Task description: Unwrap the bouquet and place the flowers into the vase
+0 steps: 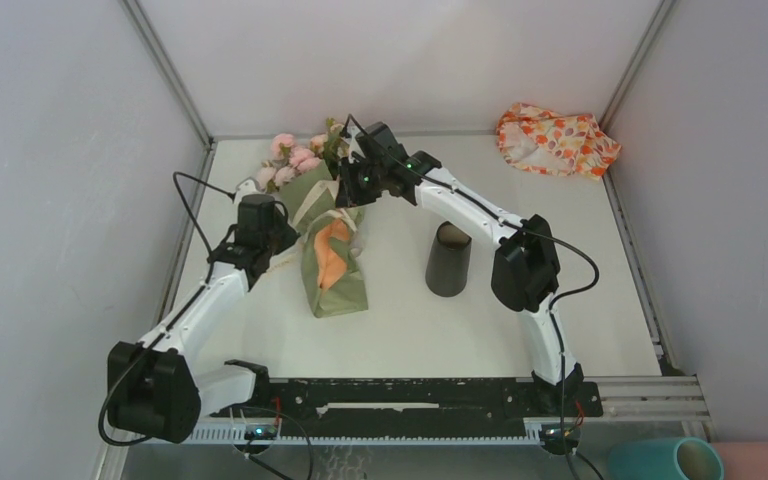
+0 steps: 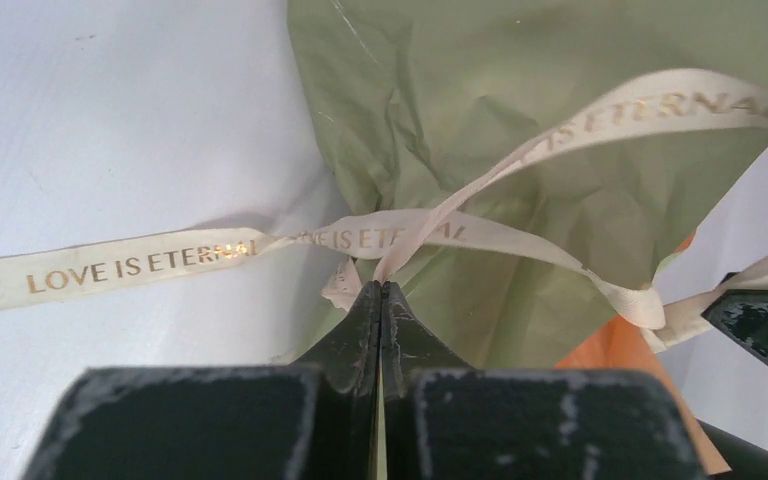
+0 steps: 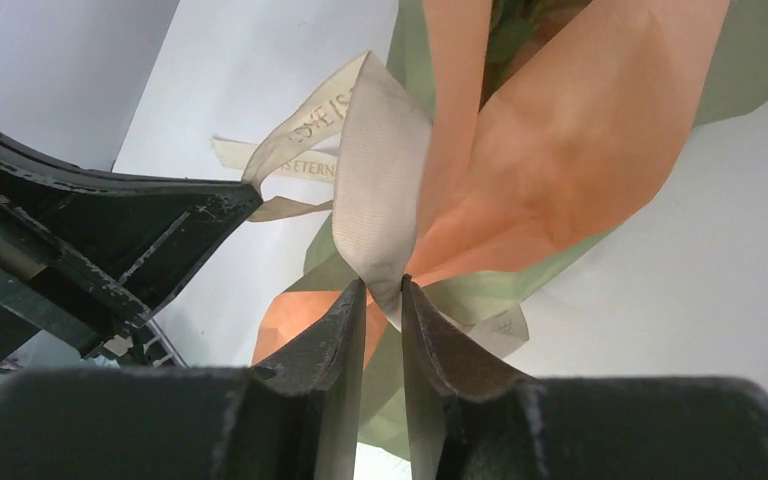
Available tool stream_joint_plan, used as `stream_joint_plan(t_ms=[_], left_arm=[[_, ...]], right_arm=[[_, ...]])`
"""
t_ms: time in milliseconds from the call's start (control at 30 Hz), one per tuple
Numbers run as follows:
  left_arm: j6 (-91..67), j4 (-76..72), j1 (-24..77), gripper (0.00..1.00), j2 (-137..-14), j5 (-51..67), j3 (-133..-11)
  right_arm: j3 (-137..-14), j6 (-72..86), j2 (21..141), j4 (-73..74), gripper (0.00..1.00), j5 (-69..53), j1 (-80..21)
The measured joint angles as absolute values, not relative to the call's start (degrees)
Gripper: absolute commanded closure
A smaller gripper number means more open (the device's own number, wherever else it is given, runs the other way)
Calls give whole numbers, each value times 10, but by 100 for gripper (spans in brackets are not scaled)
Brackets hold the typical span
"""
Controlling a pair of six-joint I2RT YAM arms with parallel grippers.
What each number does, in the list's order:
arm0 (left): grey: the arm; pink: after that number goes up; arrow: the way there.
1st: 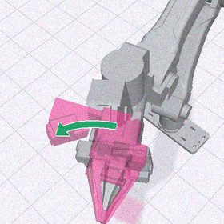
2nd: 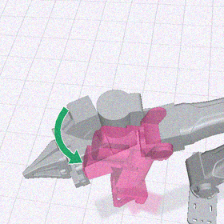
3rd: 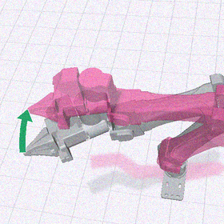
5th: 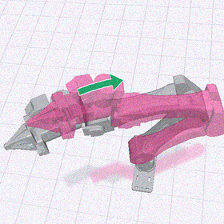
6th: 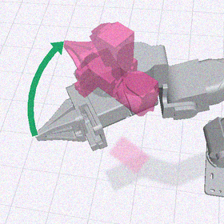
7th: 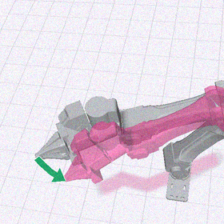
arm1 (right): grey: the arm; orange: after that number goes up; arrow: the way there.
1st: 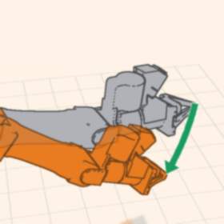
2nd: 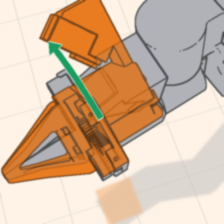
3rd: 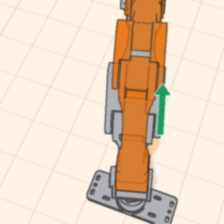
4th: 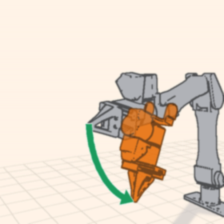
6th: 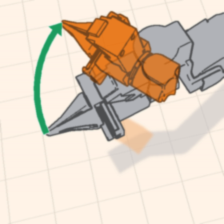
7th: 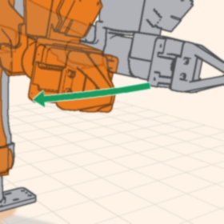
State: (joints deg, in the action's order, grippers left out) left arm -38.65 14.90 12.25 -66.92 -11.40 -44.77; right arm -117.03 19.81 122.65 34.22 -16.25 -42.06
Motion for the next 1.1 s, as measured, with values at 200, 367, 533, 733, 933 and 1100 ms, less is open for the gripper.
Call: stream_joint_plan(t_ms=[200, 367, 533, 733, 933, 1100], left_arm=[[-386, 156, 122, 100, -639, -119, -448], [-385, 171, 122, 98, -588, -125, -448], [-384, 183, 122, 98, -562, -135, -451], [-384, 194, 122, 98, -566, -136, -451], [-382, 193, 122, 91, -571, -133, -451], [-378, 180, 122, 84, -571, -127, -450]], right_arm=[[-1164, 198, 1227, 343, 72, -163, -420], [-1163, 198, 1227, 343, 86, -162, -420], [-1170, 197, 1227, 351, 90, -157, -420], [-1185, 197, 1205, 358, 93, -156, -422], [-1186, 198, 1125, 336, 92, -200, -434], [-1181, 199, 1056, 284, 92, -257, -455]])
